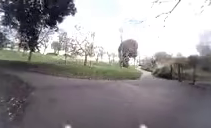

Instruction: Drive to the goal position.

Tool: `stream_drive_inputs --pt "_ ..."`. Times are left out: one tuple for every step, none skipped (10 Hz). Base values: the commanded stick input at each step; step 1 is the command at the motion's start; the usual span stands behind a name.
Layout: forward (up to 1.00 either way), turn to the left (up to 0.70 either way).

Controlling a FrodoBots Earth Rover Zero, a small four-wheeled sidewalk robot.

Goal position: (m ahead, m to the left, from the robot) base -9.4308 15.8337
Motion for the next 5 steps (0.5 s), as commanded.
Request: stream_drive_inputs --pt "0.70 0.36" --pt "0.70 0.36" --pt "0.70 0.36" --pt "0.70 0.36" --pt "0.70 0.36"
